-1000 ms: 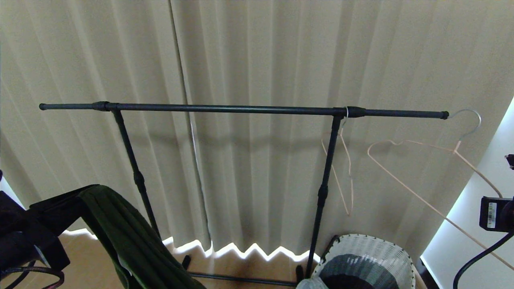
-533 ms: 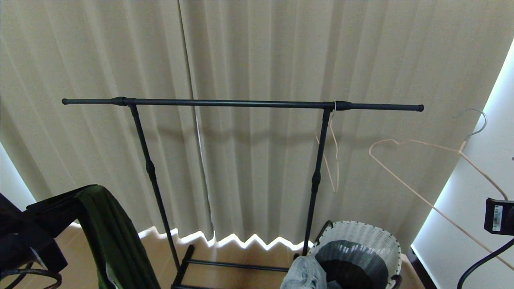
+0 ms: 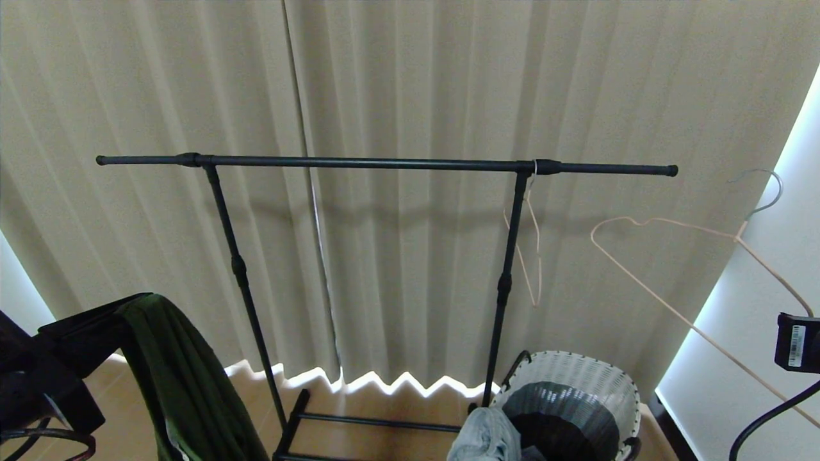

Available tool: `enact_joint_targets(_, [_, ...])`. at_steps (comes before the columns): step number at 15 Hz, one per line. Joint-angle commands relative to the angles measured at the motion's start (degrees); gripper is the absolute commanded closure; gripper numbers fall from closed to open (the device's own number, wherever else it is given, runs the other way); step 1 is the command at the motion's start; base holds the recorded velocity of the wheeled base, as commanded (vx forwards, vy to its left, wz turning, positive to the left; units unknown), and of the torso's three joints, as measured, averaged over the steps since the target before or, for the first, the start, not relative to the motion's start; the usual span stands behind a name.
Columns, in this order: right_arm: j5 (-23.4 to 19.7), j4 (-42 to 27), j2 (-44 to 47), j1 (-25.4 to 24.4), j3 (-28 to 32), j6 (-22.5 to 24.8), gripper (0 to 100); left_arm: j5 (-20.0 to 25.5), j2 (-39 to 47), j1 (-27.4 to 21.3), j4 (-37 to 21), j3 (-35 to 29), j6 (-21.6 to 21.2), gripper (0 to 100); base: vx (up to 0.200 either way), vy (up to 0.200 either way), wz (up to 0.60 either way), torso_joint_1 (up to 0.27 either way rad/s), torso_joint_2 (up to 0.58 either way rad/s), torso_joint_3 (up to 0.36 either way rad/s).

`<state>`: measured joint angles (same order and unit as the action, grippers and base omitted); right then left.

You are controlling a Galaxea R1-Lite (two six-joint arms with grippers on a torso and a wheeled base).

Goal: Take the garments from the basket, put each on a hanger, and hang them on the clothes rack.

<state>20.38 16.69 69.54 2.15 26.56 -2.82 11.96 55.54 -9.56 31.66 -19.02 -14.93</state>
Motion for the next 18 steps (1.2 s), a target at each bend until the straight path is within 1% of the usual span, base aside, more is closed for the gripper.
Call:
enact_joint_targets(1, [-0.78, 0.1, -1.16, -0.56, 0.33, -0.08, 100, -0.01, -0.17, 0.07, 0.07, 0.03, 0.08, 100, 0.0, 0.2, 0.0, 0.012, 0.0, 0.002])
enact_joint_targets(2, [-1.75, 0.1, -1.68, -1.0, 0.42, -0.08, 100, -0.01, -0.17, -0.02, 0.07, 0.03, -0.01, 100, 0.0, 0.2, 0.0, 0.002, 0.0, 0.007])
enact_joint_targets(4, [-5.09, 0.1, -3.79, -2.32, 0.16, -0.08, 100, -0.01, -0.43, -0.02, 0.07, 0.03, 0.08, 100, 0.0, 0.2, 0.0, 0.007, 0.0, 0.002])
enact_joint_targets(5, [-5.62, 0.01, -4.14, -2.76, 0.07, 0.0, 100, -0.01, -0.43, 0.07, 0.07, 0.03, 0.08, 100, 0.0, 0.2, 0.0, -0.002, 0.01, -0.002])
enact_joint_targets(7, [-5.79, 0.1, -4.67, -4.69, 0.24, -0.08, 100, -0.01, -0.43, 0.07, -0.02, 0.03, 0.08, 100, 0.0, 0.2, 0.0, -0.005, 0.0, 0.002])
enact_joint_targets(11, [-5.7, -0.43, -4.94, -6.45, -0.11, 0.09, 100, -0.01, -0.43, 0.07, -0.02, 0.03, 0.08, 100, 0.0, 0.2, 0.0, 0.005, 0.0, 0.001])
enact_joint_targets(15, [-5.62, -0.25, -4.58, -6.89, -2.04, 0.27, 100, -0.01, -0.43, 0.07, 0.07, 0.12, -0.01, 100, 0.0, 0.2, 0.0, 0.0, 0.0, 0.005])
enact_joint_targets(18, [-5.62, -0.25, -4.58, -6.89, -2.04, 0.27, 100, -0.01, -0.43, -0.02, 0.07, 0.3, -0.1, 100, 0.0, 0.0, 0.0, 0.0, 0.0, 0.0])
